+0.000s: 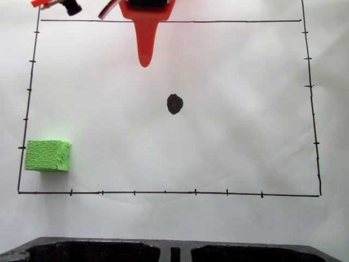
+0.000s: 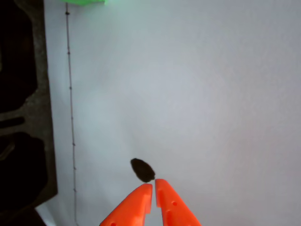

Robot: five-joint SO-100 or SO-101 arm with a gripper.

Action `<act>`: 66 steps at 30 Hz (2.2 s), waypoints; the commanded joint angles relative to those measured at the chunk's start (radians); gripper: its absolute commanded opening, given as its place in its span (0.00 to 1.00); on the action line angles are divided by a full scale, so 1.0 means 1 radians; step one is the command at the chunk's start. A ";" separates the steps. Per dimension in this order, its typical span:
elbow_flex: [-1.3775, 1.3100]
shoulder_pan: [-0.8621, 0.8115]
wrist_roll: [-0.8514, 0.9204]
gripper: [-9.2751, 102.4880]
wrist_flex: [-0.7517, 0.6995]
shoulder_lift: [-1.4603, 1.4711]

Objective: Grasp the colored block, Place it on the black dot, and then return the arm to the default position.

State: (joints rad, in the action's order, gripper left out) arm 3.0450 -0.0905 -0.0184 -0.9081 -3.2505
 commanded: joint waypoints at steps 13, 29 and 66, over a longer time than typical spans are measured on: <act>-0.005 -0.006 -0.003 0.08 0.012 -0.018; -0.023 -0.023 0.041 0.08 0.037 0.037; -0.996 -0.443 0.399 0.23 0.202 1.172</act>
State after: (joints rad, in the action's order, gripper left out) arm 2.1338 -0.5123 0.3682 -0.7148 -2.1169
